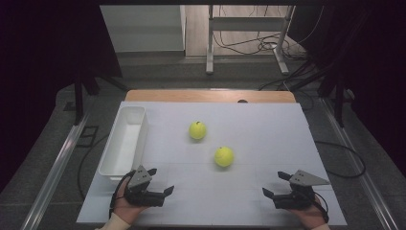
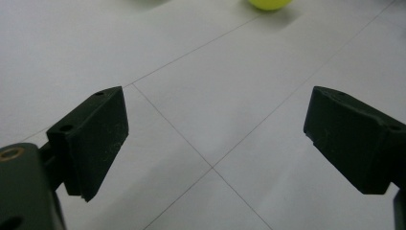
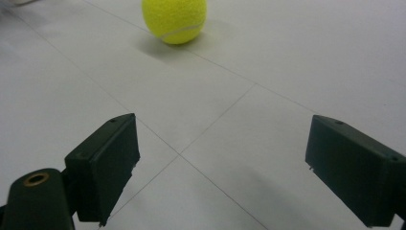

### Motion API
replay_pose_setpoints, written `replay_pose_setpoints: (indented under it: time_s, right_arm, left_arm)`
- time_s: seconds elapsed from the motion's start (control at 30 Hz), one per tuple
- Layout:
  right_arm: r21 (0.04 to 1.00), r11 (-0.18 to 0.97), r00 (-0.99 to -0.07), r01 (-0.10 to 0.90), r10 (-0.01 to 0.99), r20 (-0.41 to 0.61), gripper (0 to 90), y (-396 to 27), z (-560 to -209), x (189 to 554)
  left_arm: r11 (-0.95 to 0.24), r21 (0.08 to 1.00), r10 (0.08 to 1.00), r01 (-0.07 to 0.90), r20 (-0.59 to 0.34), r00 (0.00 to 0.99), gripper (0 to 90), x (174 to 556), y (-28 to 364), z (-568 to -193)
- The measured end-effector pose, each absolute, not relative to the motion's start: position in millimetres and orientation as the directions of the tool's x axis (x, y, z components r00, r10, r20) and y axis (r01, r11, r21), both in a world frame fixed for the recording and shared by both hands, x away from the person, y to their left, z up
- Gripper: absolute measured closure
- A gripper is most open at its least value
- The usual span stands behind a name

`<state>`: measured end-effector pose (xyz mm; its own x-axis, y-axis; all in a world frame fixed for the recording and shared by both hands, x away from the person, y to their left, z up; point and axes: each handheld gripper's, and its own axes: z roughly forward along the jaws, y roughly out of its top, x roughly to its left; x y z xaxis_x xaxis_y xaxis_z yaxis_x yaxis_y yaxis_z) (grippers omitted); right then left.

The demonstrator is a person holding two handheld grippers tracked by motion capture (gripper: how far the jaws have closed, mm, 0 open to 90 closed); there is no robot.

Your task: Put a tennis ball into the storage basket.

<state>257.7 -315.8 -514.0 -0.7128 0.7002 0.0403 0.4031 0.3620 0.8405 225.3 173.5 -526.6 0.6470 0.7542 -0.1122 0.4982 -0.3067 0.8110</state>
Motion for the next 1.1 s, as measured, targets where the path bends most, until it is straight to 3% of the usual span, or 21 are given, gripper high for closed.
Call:
replay_pose_setpoints:
  time_s: [1.1]
  right_arm:
    - [0.828,0.373,-0.714,0.419,0.698,0.047,12.0,-314.2,-515.3,258.4]
  left_arm:
    - [-0.298,0.824,0.757,0.482,-0.103,0.645,9.0,225.1,170.4,-520.0]
